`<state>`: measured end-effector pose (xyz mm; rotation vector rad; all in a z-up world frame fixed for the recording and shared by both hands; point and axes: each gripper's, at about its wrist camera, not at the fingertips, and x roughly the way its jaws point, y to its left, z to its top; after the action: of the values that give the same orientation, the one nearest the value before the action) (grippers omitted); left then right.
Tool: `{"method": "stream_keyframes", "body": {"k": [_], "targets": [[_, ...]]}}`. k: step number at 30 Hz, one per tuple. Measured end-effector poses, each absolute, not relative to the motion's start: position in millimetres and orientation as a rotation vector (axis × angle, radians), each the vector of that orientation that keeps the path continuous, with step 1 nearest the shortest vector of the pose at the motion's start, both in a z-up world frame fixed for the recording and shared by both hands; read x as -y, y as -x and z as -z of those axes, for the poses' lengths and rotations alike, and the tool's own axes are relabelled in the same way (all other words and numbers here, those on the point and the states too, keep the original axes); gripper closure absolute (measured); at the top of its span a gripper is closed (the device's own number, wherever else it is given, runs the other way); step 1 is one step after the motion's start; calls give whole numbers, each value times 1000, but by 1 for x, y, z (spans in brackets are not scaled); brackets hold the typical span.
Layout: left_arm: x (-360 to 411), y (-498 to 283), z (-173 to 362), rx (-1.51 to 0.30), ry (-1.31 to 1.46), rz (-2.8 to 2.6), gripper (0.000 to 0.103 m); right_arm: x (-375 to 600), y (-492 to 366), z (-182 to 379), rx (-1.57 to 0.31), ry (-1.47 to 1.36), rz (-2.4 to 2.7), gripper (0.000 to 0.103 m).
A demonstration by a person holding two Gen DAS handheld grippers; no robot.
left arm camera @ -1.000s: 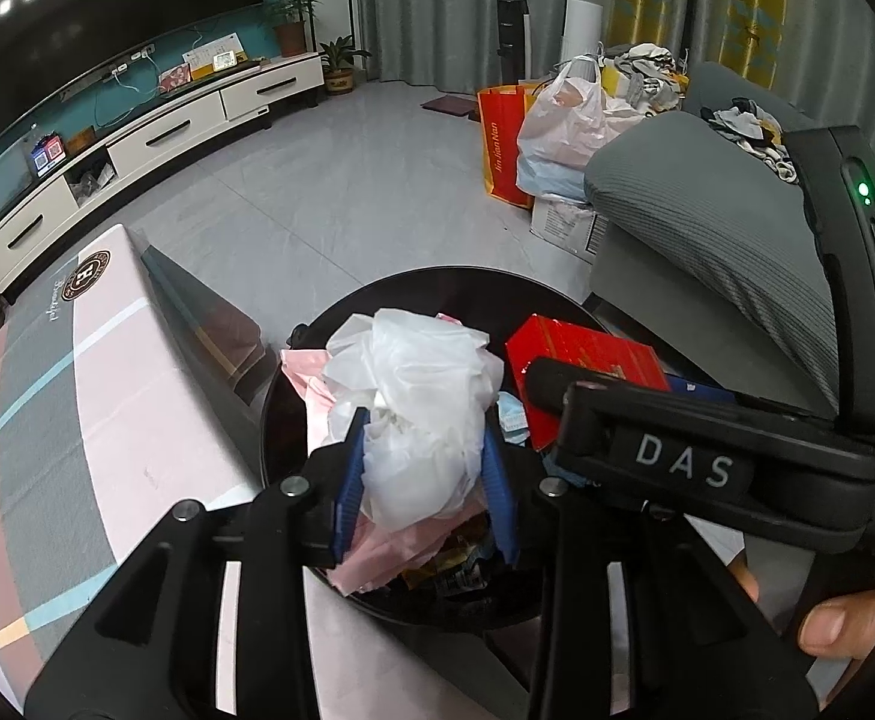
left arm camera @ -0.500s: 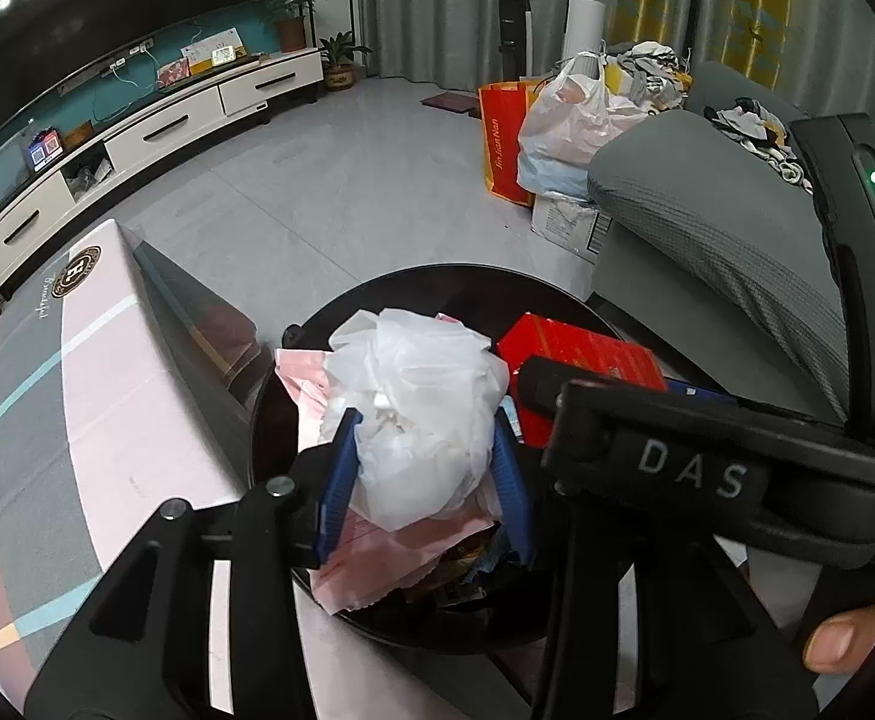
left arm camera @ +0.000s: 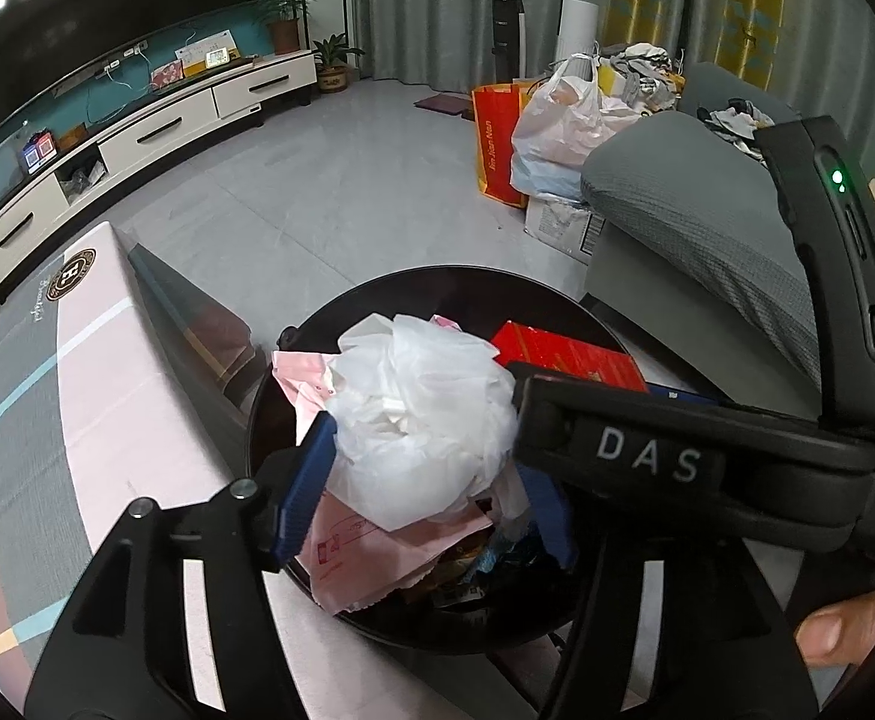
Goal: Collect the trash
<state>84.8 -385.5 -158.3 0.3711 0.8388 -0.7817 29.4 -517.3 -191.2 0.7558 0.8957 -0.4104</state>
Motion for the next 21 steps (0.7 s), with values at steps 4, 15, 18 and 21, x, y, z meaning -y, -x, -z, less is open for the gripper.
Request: {"method": "stream_keyframes", "body": {"k": [4,15,18,21], "targets": [[383,-86,157,-835,-364,787,34,518,-30,192,-894,-766,410,12],[374,-87,152,-824,-331,809,19,520,-29,188,-863,-783,410,7],[373,-88,150,-817,-322,812,17,524,-25,185,-839,-800,411,7],[373,-89,147,-810,-307,816,15,528,-21,181,-814,-815,420,7]]}}
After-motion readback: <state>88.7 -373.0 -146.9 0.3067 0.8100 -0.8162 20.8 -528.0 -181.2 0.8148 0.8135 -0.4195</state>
